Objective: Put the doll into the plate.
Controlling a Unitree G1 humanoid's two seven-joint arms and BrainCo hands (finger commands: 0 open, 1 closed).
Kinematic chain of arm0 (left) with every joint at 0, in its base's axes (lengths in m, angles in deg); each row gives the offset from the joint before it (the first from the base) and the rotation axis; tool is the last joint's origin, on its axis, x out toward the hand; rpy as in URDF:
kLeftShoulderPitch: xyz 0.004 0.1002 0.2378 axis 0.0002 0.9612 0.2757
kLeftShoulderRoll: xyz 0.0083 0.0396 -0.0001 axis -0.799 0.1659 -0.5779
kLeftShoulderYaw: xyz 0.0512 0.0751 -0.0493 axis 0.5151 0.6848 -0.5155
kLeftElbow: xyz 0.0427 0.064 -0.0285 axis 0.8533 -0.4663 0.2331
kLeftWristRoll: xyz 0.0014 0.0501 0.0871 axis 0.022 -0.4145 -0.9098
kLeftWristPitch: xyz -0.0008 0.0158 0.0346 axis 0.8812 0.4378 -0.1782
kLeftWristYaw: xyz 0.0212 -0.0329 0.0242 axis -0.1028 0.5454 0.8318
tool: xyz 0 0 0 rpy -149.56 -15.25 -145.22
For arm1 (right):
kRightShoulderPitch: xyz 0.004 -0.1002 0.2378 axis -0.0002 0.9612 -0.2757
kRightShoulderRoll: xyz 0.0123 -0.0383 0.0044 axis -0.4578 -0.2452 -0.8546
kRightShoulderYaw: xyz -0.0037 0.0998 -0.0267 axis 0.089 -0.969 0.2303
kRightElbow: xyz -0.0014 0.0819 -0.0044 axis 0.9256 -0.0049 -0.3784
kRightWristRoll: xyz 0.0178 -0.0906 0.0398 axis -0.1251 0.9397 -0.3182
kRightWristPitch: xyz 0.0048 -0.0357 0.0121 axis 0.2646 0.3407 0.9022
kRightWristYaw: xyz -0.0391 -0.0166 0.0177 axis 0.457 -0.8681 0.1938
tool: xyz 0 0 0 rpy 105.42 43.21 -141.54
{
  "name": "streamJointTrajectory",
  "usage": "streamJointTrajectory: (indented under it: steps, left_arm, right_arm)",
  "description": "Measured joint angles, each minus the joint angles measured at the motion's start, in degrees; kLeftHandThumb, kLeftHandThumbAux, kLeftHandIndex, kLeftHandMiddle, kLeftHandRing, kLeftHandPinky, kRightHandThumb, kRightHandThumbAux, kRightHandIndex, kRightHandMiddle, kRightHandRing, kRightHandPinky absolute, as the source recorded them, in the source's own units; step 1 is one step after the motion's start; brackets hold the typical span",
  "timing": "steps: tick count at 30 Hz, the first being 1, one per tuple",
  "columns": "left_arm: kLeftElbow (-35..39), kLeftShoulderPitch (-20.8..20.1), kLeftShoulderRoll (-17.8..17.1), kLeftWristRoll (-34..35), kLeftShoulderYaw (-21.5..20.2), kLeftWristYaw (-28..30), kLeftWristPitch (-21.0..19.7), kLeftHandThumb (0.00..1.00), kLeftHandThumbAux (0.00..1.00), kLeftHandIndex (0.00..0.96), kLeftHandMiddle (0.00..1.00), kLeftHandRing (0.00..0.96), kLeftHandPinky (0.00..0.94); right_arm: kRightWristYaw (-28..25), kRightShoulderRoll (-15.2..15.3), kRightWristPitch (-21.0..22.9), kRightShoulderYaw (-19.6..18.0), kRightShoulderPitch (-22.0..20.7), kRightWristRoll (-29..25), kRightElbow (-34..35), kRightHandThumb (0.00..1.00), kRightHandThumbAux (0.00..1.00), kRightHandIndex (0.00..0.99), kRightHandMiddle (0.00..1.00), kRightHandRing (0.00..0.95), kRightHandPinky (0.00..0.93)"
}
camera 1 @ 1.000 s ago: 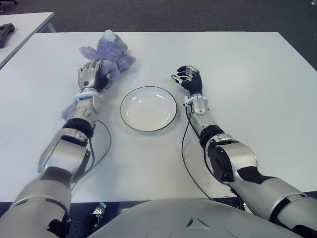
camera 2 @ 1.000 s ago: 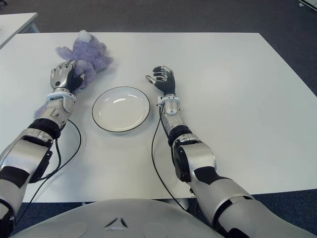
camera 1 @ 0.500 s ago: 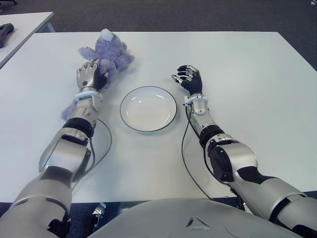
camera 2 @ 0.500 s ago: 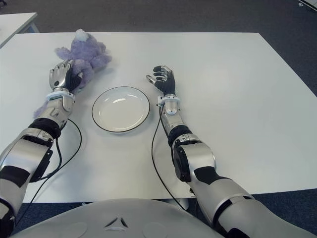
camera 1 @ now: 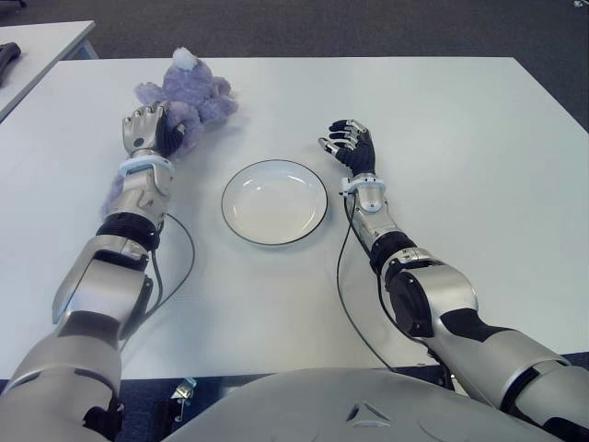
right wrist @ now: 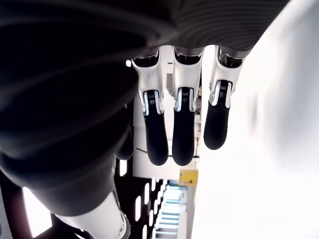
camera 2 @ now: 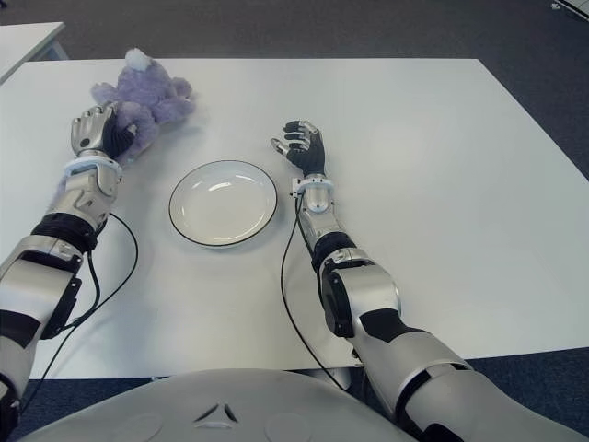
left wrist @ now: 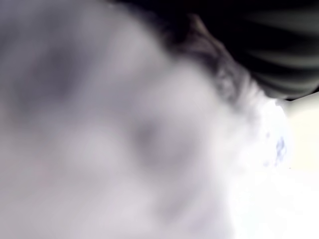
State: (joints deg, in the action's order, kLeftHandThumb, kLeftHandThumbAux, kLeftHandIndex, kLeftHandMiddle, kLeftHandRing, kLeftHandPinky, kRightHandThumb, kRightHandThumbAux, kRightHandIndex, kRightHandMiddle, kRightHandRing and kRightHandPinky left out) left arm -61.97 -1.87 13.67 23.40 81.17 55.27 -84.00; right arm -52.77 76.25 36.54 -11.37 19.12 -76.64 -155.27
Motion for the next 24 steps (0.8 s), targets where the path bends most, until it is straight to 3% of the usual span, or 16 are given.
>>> streamJointTrajectory:
  steps: [14,24]
  left_arm:
    - [31.87,9.74,-5.29,-2.35,-5.05,7.43,-9.43,0.742,0.691,0.444,0.815,0.818,0.759]
    - [45.80,10.37,-7.21,-4.45,-6.67,14.70,-13.66,0.744,0.692,0.444,0.827,0.831,0.792]
  right_arm:
    - [-0.14,0.16,0.08,-0.09,-0.26,-0.06,0.18,0.246,0.893,0.367,0.356,0.342,0.324]
    - [-0.67,0.12,0.09,-0.39,-0.29,-0.11,0.18,0.331,0.895,0.381,0.358,0.345,0.333]
